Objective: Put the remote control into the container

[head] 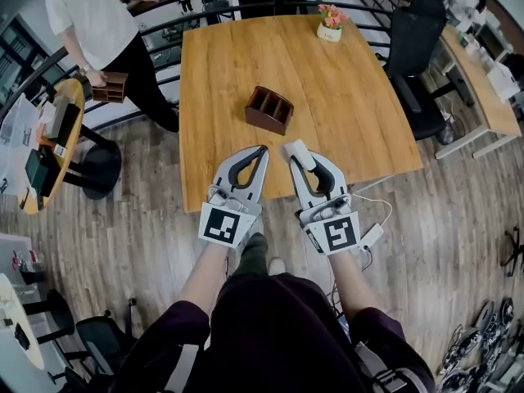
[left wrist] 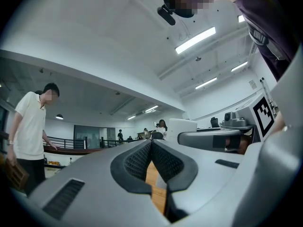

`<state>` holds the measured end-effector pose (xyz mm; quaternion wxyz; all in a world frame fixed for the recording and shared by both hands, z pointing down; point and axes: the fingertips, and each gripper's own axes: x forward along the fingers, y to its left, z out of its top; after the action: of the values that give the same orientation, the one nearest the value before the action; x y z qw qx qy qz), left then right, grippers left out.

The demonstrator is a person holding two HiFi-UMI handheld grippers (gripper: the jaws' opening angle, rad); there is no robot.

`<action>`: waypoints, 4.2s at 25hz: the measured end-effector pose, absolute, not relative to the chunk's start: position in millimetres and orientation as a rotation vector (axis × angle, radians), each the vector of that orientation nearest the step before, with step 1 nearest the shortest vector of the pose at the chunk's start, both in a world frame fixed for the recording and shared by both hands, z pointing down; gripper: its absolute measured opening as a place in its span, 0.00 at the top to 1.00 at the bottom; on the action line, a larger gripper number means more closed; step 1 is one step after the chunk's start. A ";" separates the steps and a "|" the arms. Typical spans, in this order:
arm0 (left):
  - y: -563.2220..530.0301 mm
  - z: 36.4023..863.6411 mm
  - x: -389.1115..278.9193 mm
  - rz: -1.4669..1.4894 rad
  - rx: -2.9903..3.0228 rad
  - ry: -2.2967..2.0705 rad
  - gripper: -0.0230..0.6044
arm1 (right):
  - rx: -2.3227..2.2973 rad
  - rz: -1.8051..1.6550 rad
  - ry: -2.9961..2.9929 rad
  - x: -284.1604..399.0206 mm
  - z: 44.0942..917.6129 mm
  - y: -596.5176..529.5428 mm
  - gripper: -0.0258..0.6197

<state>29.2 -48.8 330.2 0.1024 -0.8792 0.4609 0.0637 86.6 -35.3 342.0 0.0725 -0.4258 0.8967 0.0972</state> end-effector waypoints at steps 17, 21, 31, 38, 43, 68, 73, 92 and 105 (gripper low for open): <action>-174.4 328.8 8.3 0.206 -2.649 1.244 0.94 | -1.393 0.305 2.657 57.5 336.6 -159.9 0.80; -194.9 322.3 -1.0 0.231 -2.660 1.218 0.94 | -1.427 0.326 2.647 49.3 330.4 -181.5 0.80; -250.3 312.6 -20.9 0.272 -2.660 1.234 0.94 | -1.446 0.347 2.639 29.1 317.7 -233.5 0.80; -291.7 321.3 -37.6 0.291 -2.655 1.276 0.94 | -1.460 0.281 2.642 13.1 332.0 -277.8 0.80; -320.9 359.0 -38.2 0.281 -2.701 1.284 0.94 | -1.493 0.190 2.643 9.1 370.7 -311.5 0.80; -369.7 460.3 -72.7 0.194 -2.773 1.454 0.94 | -1.940 -0.098 2.287 -4.2 480.7 -363.9 0.80; -368.4 466.1 -80.0 0.181 -2.772 1.468 0.94 | -1.991 -0.137 2.262 -11.5 497.4 -366.2 0.80; -365.9 478.3 -93.5 0.152 -2.765 1.516 0.94 | -1.947 -0.043 2.425 -33.2 515.0 -370.8 0.77; -323.8 422.5 -75.5 0.174 -2.732 1.470 0.94 | -1.795 -0.022 2.508 -5.7 433.2 -329.8 0.77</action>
<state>-75.5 -323.8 422.5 0.0170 -0.8792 0.4729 0.0560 -5.7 -329.8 433.2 0.0286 -0.5816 0.8129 -0.0072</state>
